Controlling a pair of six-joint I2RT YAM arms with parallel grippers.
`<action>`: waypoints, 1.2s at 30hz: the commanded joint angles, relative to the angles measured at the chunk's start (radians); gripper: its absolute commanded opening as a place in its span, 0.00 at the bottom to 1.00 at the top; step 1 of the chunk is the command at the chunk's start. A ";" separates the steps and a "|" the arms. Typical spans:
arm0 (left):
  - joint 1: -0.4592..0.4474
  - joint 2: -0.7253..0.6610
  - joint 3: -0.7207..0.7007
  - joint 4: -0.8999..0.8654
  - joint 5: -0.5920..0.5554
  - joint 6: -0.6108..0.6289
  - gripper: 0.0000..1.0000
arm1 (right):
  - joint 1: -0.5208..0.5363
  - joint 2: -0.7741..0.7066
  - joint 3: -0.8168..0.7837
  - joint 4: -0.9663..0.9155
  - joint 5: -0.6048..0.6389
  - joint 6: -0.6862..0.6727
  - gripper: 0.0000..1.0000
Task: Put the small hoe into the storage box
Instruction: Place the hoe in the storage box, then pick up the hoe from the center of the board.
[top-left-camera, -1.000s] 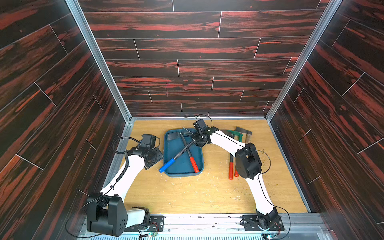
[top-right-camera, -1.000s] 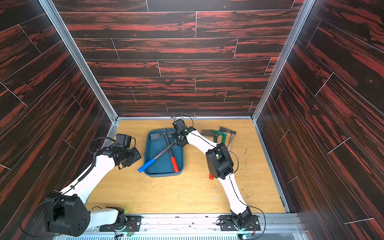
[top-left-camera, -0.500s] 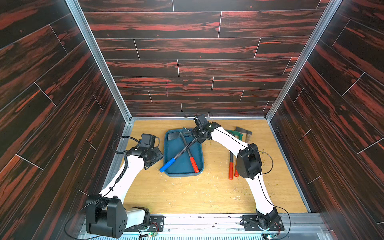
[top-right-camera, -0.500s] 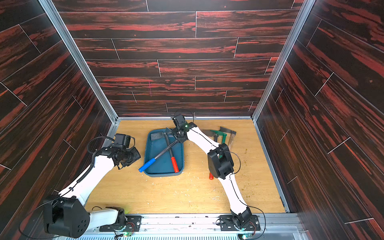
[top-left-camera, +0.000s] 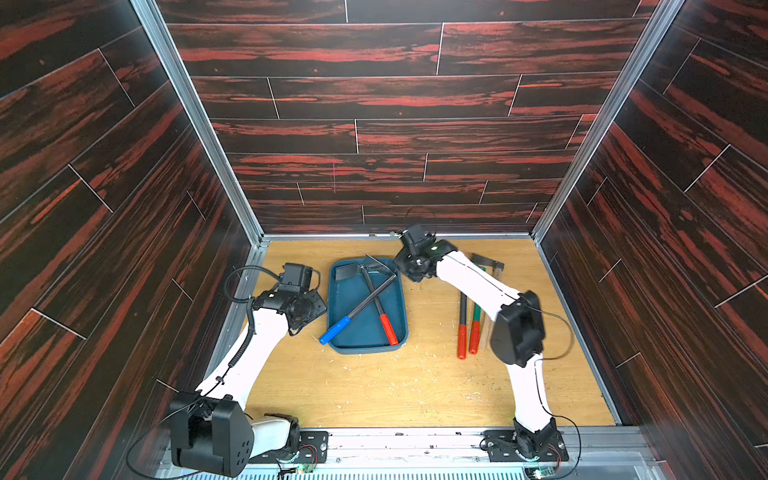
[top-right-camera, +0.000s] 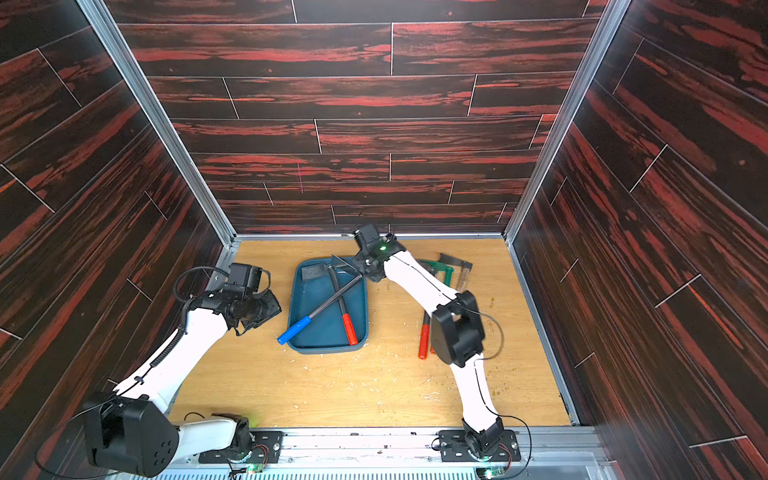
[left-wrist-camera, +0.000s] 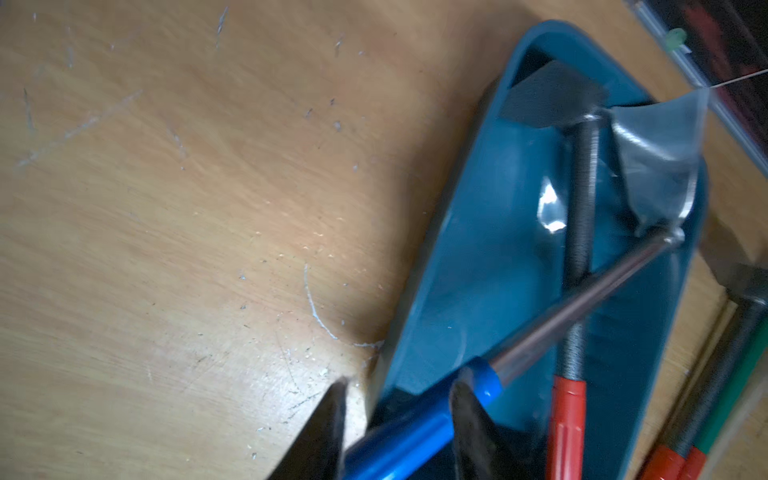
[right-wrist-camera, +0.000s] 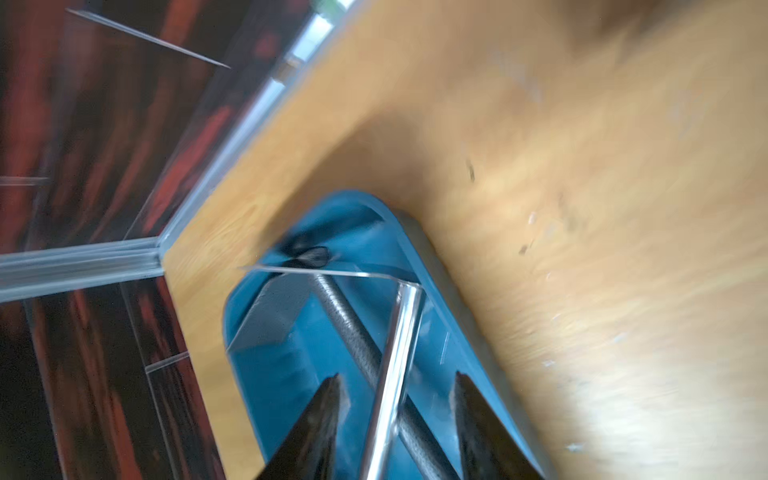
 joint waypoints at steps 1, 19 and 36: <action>-0.041 0.005 0.094 -0.047 -0.052 0.037 0.45 | -0.041 -0.046 0.028 -0.079 0.049 -0.255 0.47; -0.363 0.424 0.614 -0.142 -0.180 0.106 0.50 | -0.372 -0.433 -0.519 -0.047 -0.053 -0.569 0.47; -0.278 0.352 0.521 -0.091 -0.147 0.046 0.59 | -0.474 -0.103 -0.398 0.083 -0.248 -0.667 0.47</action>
